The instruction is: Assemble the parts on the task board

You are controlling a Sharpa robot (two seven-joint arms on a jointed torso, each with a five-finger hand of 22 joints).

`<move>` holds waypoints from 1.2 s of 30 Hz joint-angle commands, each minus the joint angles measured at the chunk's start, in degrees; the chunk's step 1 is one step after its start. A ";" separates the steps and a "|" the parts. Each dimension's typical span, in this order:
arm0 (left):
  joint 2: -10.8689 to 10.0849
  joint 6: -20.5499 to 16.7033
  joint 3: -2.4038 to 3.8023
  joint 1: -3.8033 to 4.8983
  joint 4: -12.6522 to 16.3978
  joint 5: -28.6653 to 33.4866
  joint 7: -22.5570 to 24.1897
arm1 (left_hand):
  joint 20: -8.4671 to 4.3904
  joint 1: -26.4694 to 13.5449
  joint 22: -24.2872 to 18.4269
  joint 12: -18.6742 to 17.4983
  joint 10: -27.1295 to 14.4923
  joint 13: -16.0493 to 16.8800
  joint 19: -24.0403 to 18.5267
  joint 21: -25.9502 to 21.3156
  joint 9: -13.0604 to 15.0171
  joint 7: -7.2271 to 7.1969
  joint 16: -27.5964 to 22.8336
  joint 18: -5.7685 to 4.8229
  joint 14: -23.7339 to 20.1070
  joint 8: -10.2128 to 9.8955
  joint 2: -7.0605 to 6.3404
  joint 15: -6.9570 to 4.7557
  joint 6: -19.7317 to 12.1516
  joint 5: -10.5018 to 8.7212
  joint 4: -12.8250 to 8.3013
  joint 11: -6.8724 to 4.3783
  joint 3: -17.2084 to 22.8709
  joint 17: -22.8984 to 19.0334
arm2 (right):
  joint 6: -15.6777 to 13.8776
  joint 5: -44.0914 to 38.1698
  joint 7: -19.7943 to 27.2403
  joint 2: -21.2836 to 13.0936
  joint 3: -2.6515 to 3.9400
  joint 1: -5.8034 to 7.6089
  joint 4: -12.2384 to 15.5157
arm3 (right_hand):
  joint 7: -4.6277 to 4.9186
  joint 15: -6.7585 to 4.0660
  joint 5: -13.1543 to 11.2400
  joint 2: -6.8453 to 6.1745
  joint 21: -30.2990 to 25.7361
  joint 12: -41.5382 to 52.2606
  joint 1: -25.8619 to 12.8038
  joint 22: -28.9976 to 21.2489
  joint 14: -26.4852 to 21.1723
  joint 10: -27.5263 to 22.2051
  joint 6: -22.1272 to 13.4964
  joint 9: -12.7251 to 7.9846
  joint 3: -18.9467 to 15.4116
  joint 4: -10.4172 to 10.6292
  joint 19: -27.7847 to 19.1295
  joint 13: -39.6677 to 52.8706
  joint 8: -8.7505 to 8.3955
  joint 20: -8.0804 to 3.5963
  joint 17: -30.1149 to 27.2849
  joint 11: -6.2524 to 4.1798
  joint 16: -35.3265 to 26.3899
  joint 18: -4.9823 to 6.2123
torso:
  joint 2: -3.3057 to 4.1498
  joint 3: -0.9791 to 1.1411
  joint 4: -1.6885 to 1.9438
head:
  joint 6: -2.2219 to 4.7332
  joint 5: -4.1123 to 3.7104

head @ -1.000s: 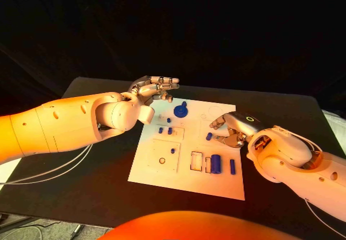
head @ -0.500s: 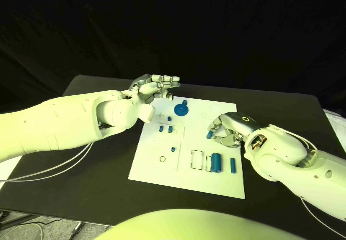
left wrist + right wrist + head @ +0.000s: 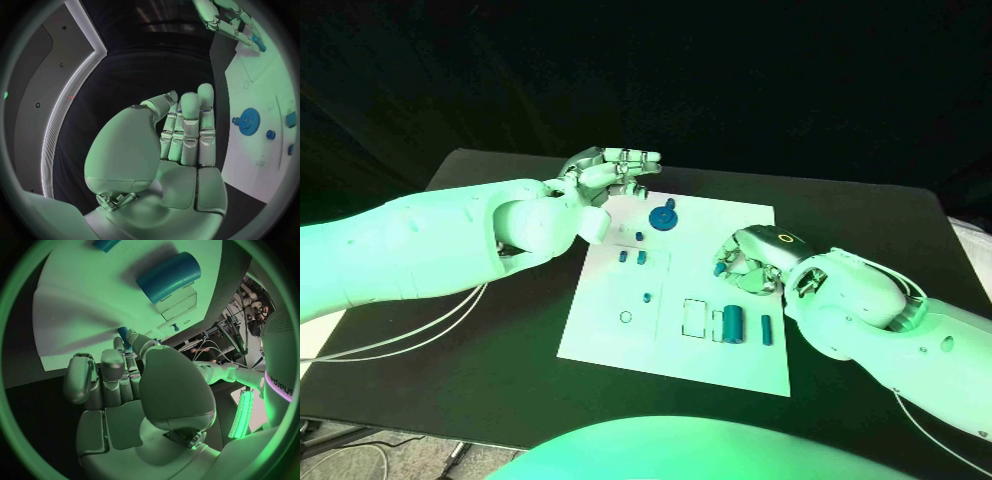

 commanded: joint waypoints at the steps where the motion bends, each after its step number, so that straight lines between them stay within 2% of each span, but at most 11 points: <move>1: 0.06 1.07 0.04 0.02 0.11 0.22 0.11 | 0.20 -0.12 -0.06 0.25 -0.25 0.08 -0.17 -0.21 -0.06 0.07 -0.23 0.61 -0.40 0.22 0.55 0.05 -0.30 -0.11 -0.07 -0.04 -0.34 -0.06 | 0.05 -0.37 0.29 0.26 -0.10 -0.07 -0.03 | 0.23 -0.12 -0.28 0.36 0.26 -0.22 -0.32 0.04 0.99 0.38 0.30 -0.02 0.21 0.19 0.30 -0.08 -0.09 0.08 0.03 -0.11 0.22 -0.19 | 0.02 -0.03 0.00 | -0.07 0.06; 5: 0.05 1.15 0.04 0.02 0.12 0.22 0.01 | 0.20 -0.12 -0.06 0.25 -0.25 0.08 -0.17 -0.21 -0.06 0.07 -0.23 0.61 -0.40 0.22 0.55 0.05 -0.30 -0.11 -0.07 -0.04 -0.34 -0.06 | -0.53 -0.41 0.00 0.45 -0.12 -0.07 -0.15 | 0.42 -0.03 -0.37 -0.13 0.25 -0.69 -0.75 0.01 0.93 0.29 0.04 -0.15 0.09 0.41 0.27 -0.11 -0.45 0.08 0.00 0.04 0.28 -0.19 | -0.03 -0.08 -0.01 | -0.12 0.09; 13: 0.00 1.36 0.04 0.02 0.14 0.22 -0.26 | 0.22 -0.16 -0.11 0.43 -0.34 0.10 -0.18 -0.29 -0.04 0.08 -0.21 0.61 -0.47 0.31 0.66 0.07 -0.34 -0.11 -0.10 -0.03 -0.50 -0.15 | -0.41 -0.42 -0.18 0.52 -0.14 -0.07 -0.25 | 0.54 0.02 -0.35 -0.33 0.24 -0.87 -0.84 0.01 0.90 0.24 -0.09 -0.20 0.06 0.45 0.25 -0.12 -0.59 0.11 0.01 0.13 0.32 -0.20 | -0.04 -0.02 -0.04 | -0.23 0.19; 16: -0.01 1.39 0.04 0.03 0.15 0.22 -0.29 | 0.23 -0.17 -0.11 0.44 -0.35 0.10 -0.18 -0.29 -0.04 0.08 -0.21 0.61 -0.47 0.31 0.66 0.07 -0.35 -0.11 -0.09 -0.03 -0.52 -0.16 | -0.41 -0.42 -0.13 0.54 -0.14 -0.07 -0.26 | 0.59 0.03 -0.26 -0.07 0.33 -0.87 -0.66 0.13 0.88 0.69 0.26 -0.15 0.34 0.47 0.31 -0.04 -0.50 0.14 0.12 0.12 0.46 -0.22 | -0.02 -0.02 -0.06 | -0.24 0.22; 20: -0.03 1.40 0.04 0.03 0.16 0.22 -0.32 | 0.23 -0.21 -0.12 0.47 -0.38 0.10 -0.18 -0.31 -0.04 0.09 -0.20 0.61 -0.48 0.32 0.66 0.08 -0.38 -0.12 -0.09 -0.02 -0.57 -0.18 | -1.30 -0.37 -0.12 0.62 -0.14 -0.07 -0.30 | 0.43 -0.23 -0.94 1.04 1.32 -0.64 0.31 1.60 1.14 2.32 1.86 0.13 1.47 0.20 1.07 0.11 0.14 0.02 1.49 -0.22 1.82 -0.52 | -0.01 0.00 -0.08 | -0.22 0.20; 22: -0.03 1.40 0.04 0.03 0.16 0.22 -0.33 | 0.23 -0.21 -0.12 0.47 -0.38 0.10 -0.18 -0.31 -0.04 0.09 -0.20 0.61 -0.48 0.32 0.66 0.08 -0.38 -0.12 -0.09 -0.02 -0.57 -0.18 | -1.45 -0.35 -0.22 0.66 -0.14 -0.07 -0.36 | 0.48 -0.23 -1.14 1.07 1.43 -0.72 0.33 1.75 1.15 2.42 1.94 0.13 1.59 0.19 1.14 0.09 0.14 0.00 1.55 -0.22 1.91 -0.55 | 0.02 0.01 -0.09 | -0.23 0.19; 25: -0.04 1.39 0.04 0.03 0.16 0.22 -0.34 | 0.23 -0.21 -0.12 0.47 -0.38 0.10 -0.18 -0.31 -0.04 0.09 -0.20 0.61 -0.48 0.32 0.66 0.08 -0.38 -0.12 -0.09 -0.02 -0.57 -0.18 | -1.48 -0.29 -0.39 0.73 -0.15 -0.07 -0.49 | 0.72 -0.09 -1.32 0.34 1.47 -1.15 -0.43 1.79 1.10 2.32 1.67 0.02 1.35 0.53 1.12 0.01 -0.15 0.04 1.49 -0.03 1.95 -0.57 | 0.00 -0.02 -0.08 | -0.25 0.16; 30: -0.06 1.42 0.04 0.03 0.16 0.22 -0.38 | 0.23 -0.21 -0.12 0.47 -0.38 0.10 -0.18 -0.31 -0.04 0.09 -0.20 0.61 -0.48 0.32 0.66 0.08 -0.38 -0.12 -0.09 -0.02 -0.57 -0.18 | -1.17 -0.21 -0.78 0.80 -0.15 -0.06 -0.56 | 1.25 0.29 -0.03 -1.66 1.32 -2.11 -2.21 1.55 0.90 1.61 0.56 -0.29 0.12 1.44 0.86 -0.04 -0.88 0.31 1.22 0.45 1.87 -0.52 | 0.03 0.01 -0.04 | -0.33 0.15; 33: -0.06 1.43 0.04 0.03 0.15 0.22 -0.39 | 0.23 -0.21 -0.12 0.47 -0.38 0.10 -0.18 -0.31 -0.04 0.09 -0.20 0.61 -0.48 0.32 0.66 0.08 -0.38 -0.12 -0.09 -0.02 -0.57 -0.18 | -1.11 -0.19 -0.90 0.84 -0.15 -0.06 -0.57 | 1.54 0.49 0.39 -2.40 1.14 -2.58 -2.59 1.30 0.77 1.07 -0.12 -0.42 -0.46 1.69 0.65 -0.04 -1.05 0.48 0.97 0.72 1.72 -0.46 | 0.01 0.01 -0.07 | -0.38 0.15; 36: -0.06 1.44 0.04 0.03 0.14 0.22 -0.42 | 0.24 -0.20 -0.13 0.52 -0.42 0.11 -0.18 -0.33 -0.04 0.09 -0.21 0.61 -0.51 0.34 0.68 0.09 -0.40 -0.12 -0.12 -0.02 -0.62 -0.23 | -1.02 -0.18 -0.95 0.86 -0.15 -0.05 -0.57 | 1.61 0.54 0.46 -2.53 1.10 -2.69 -2.64 1.24 0.75 0.94 -0.30 -0.44 -0.60 1.74 0.60 -0.03 -1.06 0.54 0.95 0.79 1.72 -0.45 | 0.00 0.00 -0.07 | -0.39 0.17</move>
